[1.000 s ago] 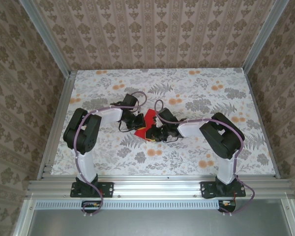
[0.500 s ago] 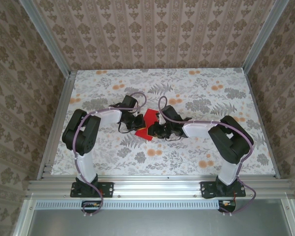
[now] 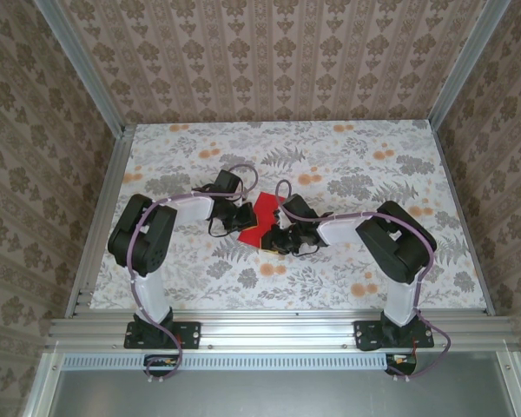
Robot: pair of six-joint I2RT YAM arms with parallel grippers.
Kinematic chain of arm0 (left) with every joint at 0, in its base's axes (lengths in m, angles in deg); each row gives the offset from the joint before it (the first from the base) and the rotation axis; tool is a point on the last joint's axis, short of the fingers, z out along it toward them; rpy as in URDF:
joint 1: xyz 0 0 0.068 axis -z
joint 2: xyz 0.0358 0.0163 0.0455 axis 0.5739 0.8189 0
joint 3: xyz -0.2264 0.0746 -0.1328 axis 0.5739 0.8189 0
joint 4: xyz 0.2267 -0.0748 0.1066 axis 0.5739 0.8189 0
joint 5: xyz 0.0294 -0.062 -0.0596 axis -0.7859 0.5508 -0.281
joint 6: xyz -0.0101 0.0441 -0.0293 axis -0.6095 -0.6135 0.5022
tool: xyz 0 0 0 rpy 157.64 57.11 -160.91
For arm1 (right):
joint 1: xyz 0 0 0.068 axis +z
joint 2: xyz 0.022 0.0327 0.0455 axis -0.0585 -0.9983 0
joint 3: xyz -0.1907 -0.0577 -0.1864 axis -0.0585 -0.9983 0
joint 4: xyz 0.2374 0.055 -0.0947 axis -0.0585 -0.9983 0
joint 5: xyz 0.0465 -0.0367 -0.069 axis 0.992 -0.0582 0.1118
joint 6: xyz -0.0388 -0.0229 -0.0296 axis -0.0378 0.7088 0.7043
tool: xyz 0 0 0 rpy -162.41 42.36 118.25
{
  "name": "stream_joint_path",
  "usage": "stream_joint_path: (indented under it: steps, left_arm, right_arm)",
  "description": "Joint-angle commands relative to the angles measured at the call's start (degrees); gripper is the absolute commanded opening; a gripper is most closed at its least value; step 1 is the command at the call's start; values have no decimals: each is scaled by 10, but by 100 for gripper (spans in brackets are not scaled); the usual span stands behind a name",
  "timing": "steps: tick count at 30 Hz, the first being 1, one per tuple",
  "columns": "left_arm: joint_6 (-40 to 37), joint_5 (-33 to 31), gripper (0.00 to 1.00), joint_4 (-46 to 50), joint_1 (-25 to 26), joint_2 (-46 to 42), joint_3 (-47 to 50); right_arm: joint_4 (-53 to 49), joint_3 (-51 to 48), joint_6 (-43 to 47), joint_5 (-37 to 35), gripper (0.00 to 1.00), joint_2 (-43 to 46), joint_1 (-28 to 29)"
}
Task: Fold a paper plane with a square sheet of paper (pick it up from the middle)
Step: Fold the triangle a second time at the center of the table.
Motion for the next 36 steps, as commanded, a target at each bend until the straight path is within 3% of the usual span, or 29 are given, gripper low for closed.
stream_joint_path:
  steps: [1, 12, 28, 36]
  left_arm:
    - [7, -15, 8, 21, 3, -5, 18]
    - [6, -13, 8, 11, 3, -8, 24]
    - [7, -15, 8, 9, 4, -10, 26]
    - [9, -16, 13, 12, 3, -29, 11]
  right_arm:
    - [-25, -3, 5, 6, 19, -19, 5]
    - [-33, 12, 25, -57, 21, 77, -5]
    - [-48, 28, 14, -25, 20, -8, 0]
    - [-107, 29, 21, -40, 17, -25, 1]
